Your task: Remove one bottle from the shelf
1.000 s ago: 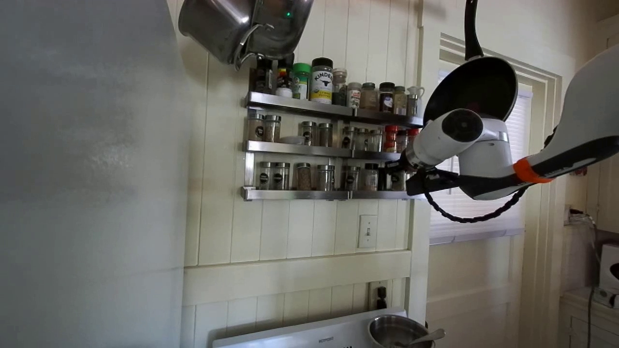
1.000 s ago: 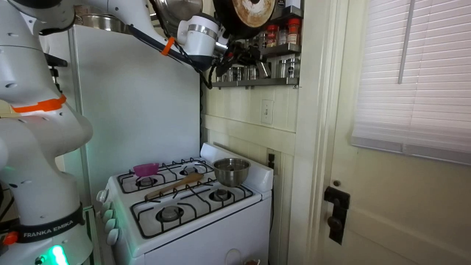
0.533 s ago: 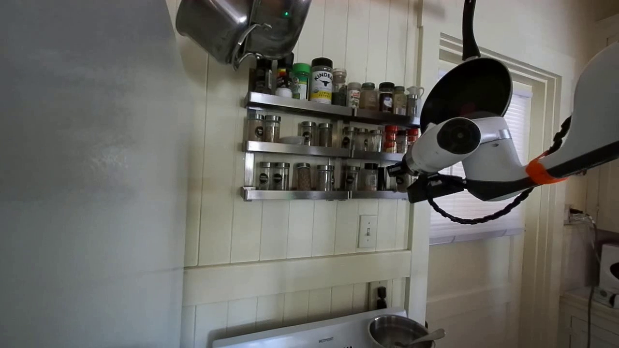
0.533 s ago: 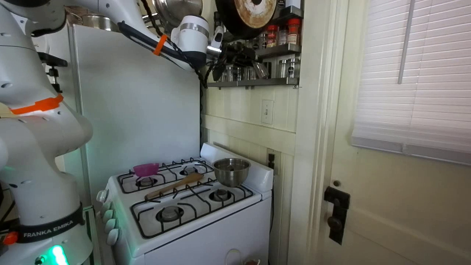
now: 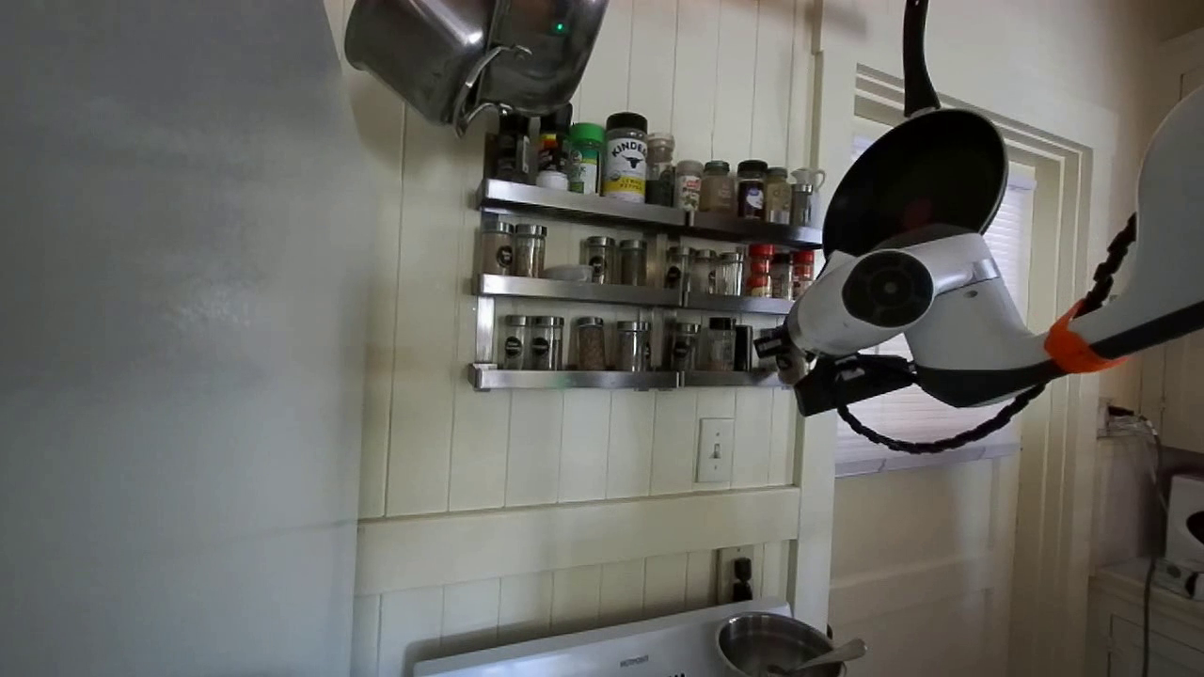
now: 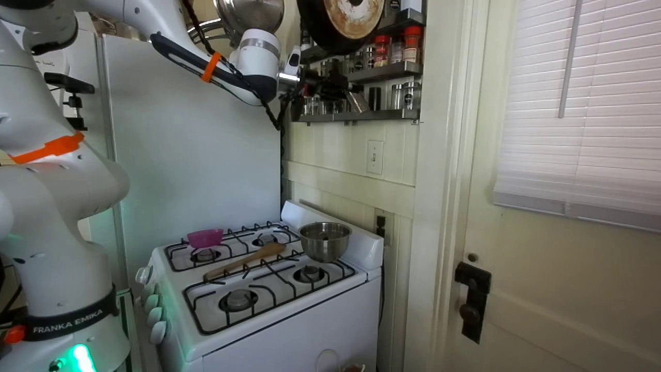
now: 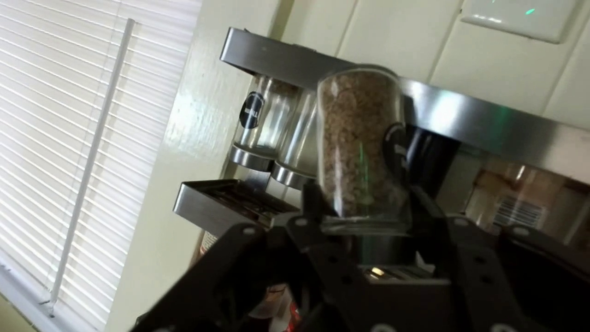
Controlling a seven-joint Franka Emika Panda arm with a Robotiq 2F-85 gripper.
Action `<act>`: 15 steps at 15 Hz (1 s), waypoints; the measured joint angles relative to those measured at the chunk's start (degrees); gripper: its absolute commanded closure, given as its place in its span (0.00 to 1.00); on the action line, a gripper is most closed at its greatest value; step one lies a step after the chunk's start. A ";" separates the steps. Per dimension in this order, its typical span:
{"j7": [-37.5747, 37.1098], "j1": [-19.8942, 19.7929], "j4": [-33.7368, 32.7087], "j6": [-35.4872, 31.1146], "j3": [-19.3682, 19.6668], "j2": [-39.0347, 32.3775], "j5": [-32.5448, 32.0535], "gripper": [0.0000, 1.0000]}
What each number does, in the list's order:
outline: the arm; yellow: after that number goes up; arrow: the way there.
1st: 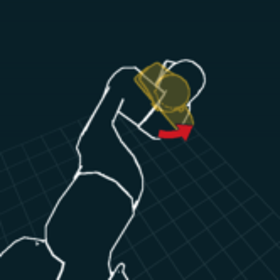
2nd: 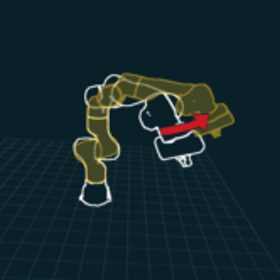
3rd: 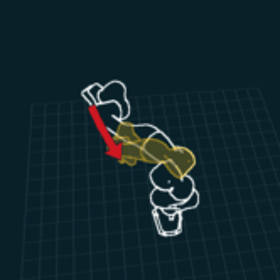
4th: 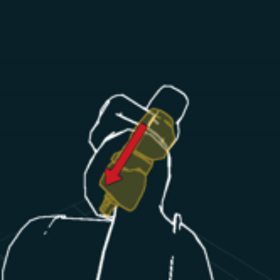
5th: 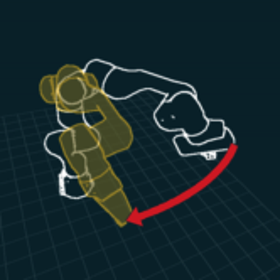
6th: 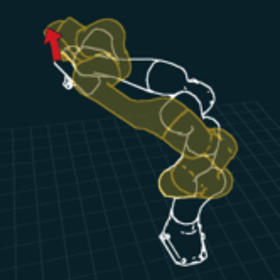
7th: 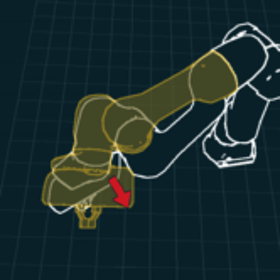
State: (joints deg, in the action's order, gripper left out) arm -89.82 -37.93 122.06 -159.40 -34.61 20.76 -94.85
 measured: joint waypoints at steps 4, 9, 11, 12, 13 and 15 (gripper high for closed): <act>-0.75 1.51 4.31 -5.39 2.68 3.28 2.51 0.76; 2.12 4.02 11.41 -15.73 7.43 5.36 10.03 0.76; 5.84 5.29 14.11 -19.85 9.45 4.03 13.70 0.76; 8.03 6.12 15.34 -21.48 10.55 2.88 15.45 0.76; 10.26 7.10 16.41 -22.47 11.60 1.47 17.17 0.76; 15.58 9.85 18.17 -23.09 13.85 -2.27 20.67 0.76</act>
State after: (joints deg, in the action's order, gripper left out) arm -74.24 -28.08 140.23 -182.49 -20.77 18.49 -74.17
